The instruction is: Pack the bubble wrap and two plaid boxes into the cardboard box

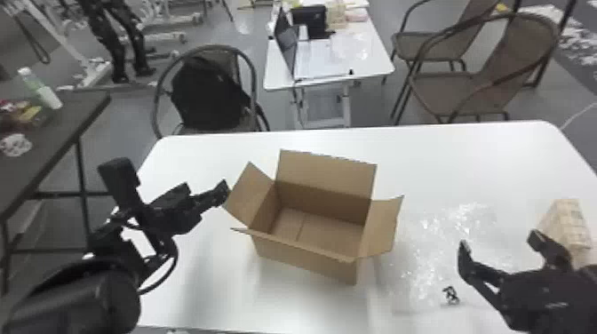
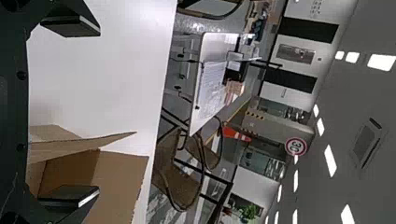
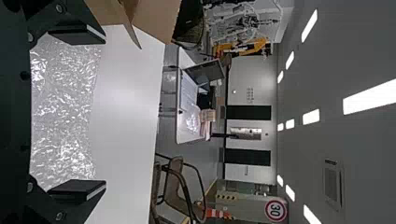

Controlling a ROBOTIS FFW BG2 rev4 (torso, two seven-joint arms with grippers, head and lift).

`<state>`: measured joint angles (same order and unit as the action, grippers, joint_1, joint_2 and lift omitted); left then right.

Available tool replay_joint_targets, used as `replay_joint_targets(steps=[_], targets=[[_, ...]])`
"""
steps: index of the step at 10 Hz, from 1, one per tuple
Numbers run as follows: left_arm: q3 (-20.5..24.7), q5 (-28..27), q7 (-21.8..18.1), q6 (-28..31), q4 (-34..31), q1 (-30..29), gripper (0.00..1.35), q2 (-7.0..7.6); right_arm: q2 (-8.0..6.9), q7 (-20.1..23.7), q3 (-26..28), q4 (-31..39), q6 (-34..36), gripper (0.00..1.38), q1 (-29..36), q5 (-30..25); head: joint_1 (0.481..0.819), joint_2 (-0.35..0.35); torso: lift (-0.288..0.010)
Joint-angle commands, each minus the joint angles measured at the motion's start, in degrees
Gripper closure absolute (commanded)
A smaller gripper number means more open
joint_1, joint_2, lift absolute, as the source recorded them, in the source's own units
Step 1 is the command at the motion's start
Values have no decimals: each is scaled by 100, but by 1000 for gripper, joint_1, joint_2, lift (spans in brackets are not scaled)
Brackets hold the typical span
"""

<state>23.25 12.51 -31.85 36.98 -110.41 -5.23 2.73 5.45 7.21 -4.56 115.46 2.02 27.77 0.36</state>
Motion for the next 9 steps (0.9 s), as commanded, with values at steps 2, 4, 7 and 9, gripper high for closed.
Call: replay_joint_targets(steps=[2,4,7,9], targets=[[-127,217,-146,152,301,119,136,-1,0,9,-1,-6,0,196,-9,8,695,165,-90],[-215,296,-260,178,450,172,145,8,0,26,-1,-24,18,196,-18,26,695,148,-90],[-338,392,-278,257,538,154,693,-1,0,35,-1,-32,26,196,-27,52,695,128,-90],[-286,436,-260,187,538,128,1191,-80,0,44,-1,-41,26,196,-27,70,695,117,-90]])
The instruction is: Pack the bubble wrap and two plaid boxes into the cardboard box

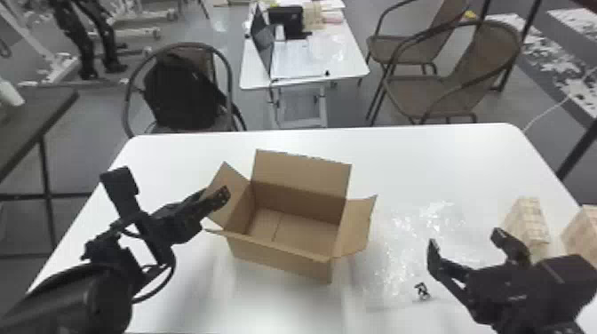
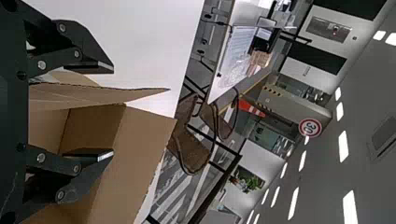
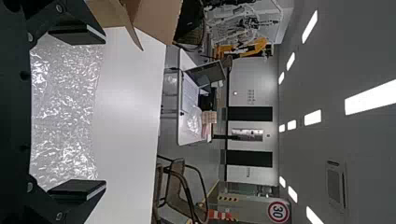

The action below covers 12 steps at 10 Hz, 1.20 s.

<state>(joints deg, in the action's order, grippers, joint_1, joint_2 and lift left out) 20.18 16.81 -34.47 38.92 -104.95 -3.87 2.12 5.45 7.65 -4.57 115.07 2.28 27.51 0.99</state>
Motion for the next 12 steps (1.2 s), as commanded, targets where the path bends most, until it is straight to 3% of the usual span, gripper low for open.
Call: replay_joint_targets(steps=[1,3,7,12], targets=[[21,6,2,1,-8,-18,1191,-28,0,0,0,-3,1,196,0,7,695,117,-90],[21,6,28,1,-17,-26,1191,-45,0,0,0,-11,1,196,8,24,695,118,-90],[-14,-108,195,-52,-122,-185,1191,-227,0,0,0,-11,1,196,8,42,695,112,-90],[82,-187,318,-210,-210,-299,1191,-227,0,-35,9,-73,168,194,-62,-2,695,130,-90]])
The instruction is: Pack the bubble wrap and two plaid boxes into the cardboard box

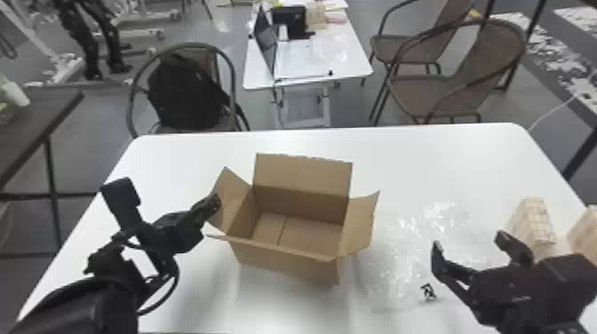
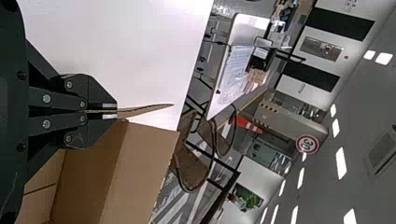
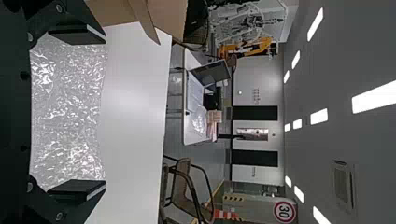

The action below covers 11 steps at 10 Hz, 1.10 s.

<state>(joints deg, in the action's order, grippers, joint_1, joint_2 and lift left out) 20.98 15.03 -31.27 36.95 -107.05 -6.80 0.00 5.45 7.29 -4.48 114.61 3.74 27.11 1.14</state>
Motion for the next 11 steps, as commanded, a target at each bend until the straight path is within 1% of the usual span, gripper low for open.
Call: replay_joint_targets(steps=[1,2,7,8,9,10,11], targets=[[2,-27,7,-73,0,-14,1191,-15,0,-35,0,-70,47,194,-30,27,695,131,-90],[2,-62,7,-153,-9,-23,1191,-15,0,-79,0,-44,162,194,-48,36,695,131,-90],[2,-159,218,-267,-167,-225,1191,-15,0,-105,0,-52,250,194,-83,141,695,142,-90],[11,-159,218,-293,-176,-287,1191,-15,0,-132,0,-17,364,194,-100,132,695,144,-90],[20,-167,245,-346,-167,-331,1191,-15,0,-184,0,18,496,194,-135,9,695,145,-90],[37,-185,245,-372,-176,-348,1191,-15,26,-184,0,-17,663,194,-206,9,695,145,-90],[29,-185,253,-381,-176,-357,1191,-15,96,-184,0,-79,821,194,-267,141,695,146,-90]])
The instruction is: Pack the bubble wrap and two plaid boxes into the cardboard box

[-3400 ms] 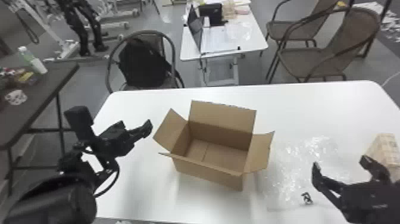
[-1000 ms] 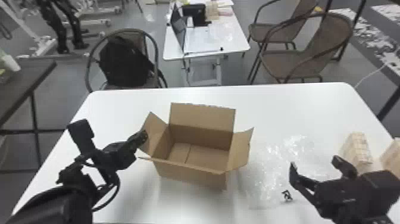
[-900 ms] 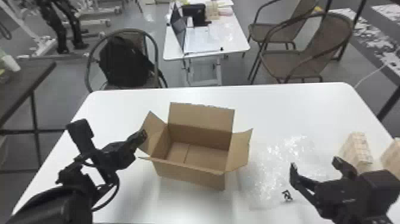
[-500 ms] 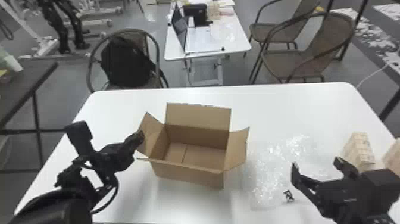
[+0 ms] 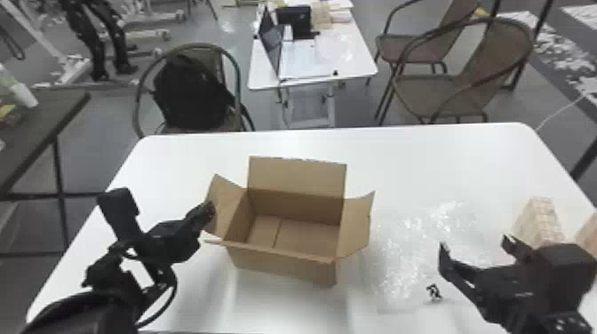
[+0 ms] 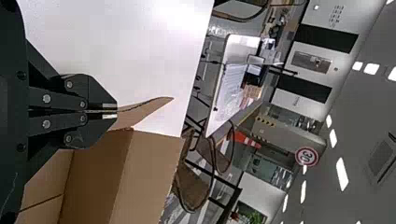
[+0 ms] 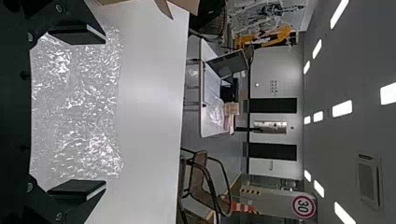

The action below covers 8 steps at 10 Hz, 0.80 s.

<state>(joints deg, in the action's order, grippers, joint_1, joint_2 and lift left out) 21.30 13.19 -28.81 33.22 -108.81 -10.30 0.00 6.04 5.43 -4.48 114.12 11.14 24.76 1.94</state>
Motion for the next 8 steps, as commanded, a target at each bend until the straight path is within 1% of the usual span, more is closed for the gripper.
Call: replay_joint_targets(steps=[1,3,5,7,8], targets=[[6,-10,7,-43,0,-7,1191,-15,55,2,0,-100,345,194,-147,140,695,145,-90],[-3,-19,-2,-61,0,11,1191,-15,38,-16,-44,-434,908,194,-472,413,695,143,-90],[-3,-27,7,-78,9,2,1191,-15,-41,-24,-114,-1041,934,191,-929,334,695,146,-90],[-29,-27,7,-87,9,19,1191,-15,-41,-24,-193,-1700,952,190,-1439,369,695,148,-90],[-38,-27,15,-96,9,19,1191,-15,-41,-24,-185,-1937,1066,190,-1562,386,695,146,-90]])
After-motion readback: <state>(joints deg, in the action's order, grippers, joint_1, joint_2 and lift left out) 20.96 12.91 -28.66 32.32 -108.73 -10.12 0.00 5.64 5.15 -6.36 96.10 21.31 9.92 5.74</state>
